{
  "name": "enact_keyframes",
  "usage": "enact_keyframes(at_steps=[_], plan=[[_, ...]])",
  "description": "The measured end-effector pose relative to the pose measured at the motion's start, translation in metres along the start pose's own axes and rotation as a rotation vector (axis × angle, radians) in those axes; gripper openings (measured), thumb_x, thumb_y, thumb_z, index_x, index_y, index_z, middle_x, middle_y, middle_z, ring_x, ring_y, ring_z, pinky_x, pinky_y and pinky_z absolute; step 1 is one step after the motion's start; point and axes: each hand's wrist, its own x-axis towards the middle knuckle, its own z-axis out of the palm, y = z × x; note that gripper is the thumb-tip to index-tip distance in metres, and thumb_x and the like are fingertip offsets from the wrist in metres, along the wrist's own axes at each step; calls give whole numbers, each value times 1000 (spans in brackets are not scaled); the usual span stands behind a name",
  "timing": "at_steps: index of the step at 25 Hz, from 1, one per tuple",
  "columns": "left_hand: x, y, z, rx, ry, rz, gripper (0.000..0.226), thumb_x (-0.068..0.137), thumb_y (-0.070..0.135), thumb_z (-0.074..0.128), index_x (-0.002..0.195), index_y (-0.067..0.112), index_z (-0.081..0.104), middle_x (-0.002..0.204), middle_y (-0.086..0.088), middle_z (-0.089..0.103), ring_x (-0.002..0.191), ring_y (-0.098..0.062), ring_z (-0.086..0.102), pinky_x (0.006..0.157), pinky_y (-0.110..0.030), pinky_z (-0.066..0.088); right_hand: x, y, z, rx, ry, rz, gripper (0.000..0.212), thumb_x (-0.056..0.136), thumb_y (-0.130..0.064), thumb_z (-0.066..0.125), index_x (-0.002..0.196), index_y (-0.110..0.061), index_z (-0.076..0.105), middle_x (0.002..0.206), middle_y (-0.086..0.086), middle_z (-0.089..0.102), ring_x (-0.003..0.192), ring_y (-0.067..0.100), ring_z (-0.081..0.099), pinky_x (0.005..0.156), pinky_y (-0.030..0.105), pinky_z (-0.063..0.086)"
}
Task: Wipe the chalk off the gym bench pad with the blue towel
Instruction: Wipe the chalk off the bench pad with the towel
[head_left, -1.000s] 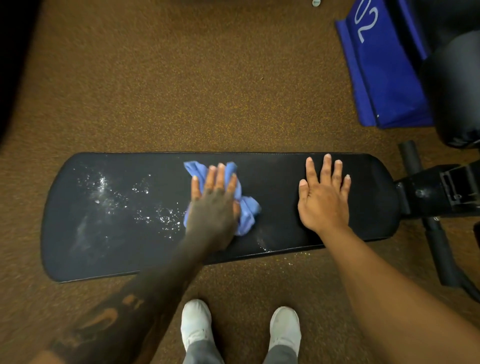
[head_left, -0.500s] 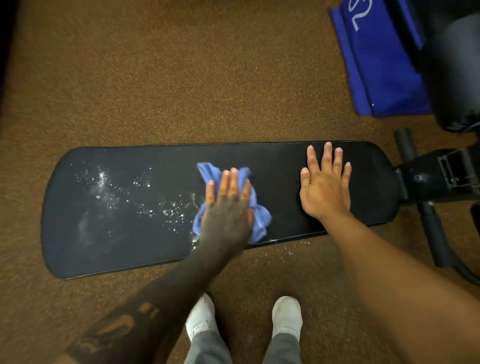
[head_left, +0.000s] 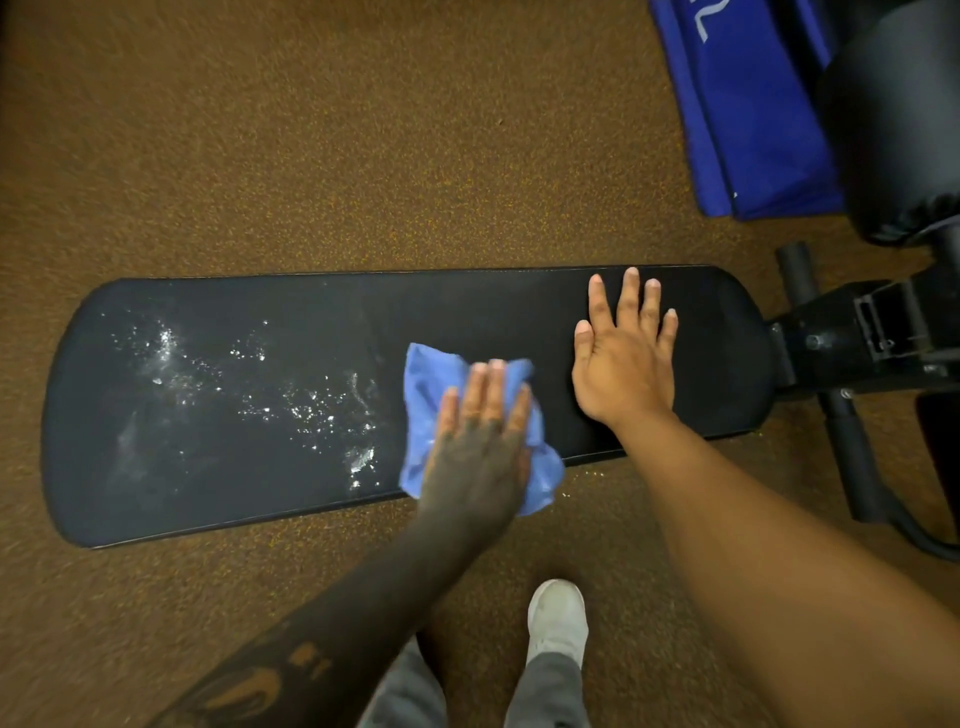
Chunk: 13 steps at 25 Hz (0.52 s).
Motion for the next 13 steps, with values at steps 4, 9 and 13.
enact_keyframes(at_steps=[4, 9, 13], plan=[[13, 20, -1, 12, -61, 115, 62, 96, 43, 18, 152, 19, 6, 161, -11, -6, 149, -29, -5, 117, -51, 2, 1, 4, 1, -4, 10, -17, 56, 101, -39, 22, 154, -26, 11, 163, 11, 3, 149, 31, -4, 119, 52, 3], [-6, -37, -5, 62, 18, -23, 59, 96, 42, 25, 151, 19, 19, 162, -11, 11, 149, -32, 4, 116, -53, 15, -2, 1, 0, -8, 12, -24, 56, 101, -40, 21, 154, -25, 11, 163, 11, 2, 149, 32, -5, 119, 53, 3], [16, -7, -8, -3, -15, -45, 60, 97, 40, 24, 152, 20, 11, 163, -12, 3, 149, -33, -5, 117, -53, 7, -1, 2, -2, -22, -16, -17, 65, 97, -51, 22, 154, -25, 9, 163, 14, -1, 149, 33, -6, 118, 56, 3]])
